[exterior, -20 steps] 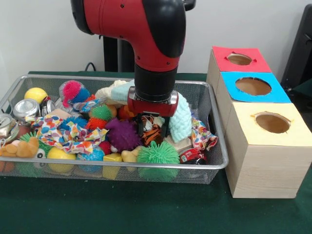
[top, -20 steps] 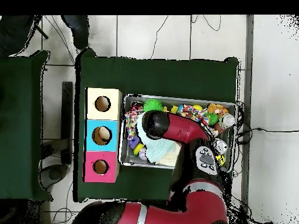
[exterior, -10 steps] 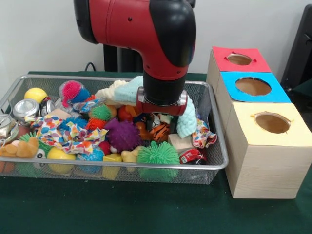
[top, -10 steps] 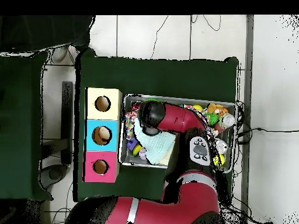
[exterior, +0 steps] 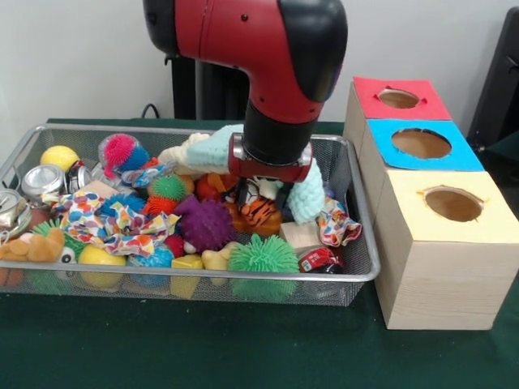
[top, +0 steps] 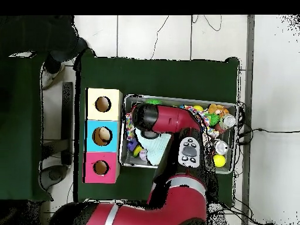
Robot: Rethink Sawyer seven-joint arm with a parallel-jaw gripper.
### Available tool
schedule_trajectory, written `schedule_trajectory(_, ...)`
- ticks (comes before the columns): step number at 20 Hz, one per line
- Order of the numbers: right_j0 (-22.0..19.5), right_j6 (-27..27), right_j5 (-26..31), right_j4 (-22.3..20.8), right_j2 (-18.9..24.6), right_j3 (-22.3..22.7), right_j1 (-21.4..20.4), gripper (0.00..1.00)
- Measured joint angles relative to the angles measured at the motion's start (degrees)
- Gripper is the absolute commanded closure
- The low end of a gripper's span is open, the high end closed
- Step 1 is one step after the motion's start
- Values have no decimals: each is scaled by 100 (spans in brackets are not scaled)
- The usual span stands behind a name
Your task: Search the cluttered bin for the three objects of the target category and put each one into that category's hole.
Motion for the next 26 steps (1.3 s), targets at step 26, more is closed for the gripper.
schedule_trajectory(26, 479, 0, -1, -117, -703, 0, 162, 0)
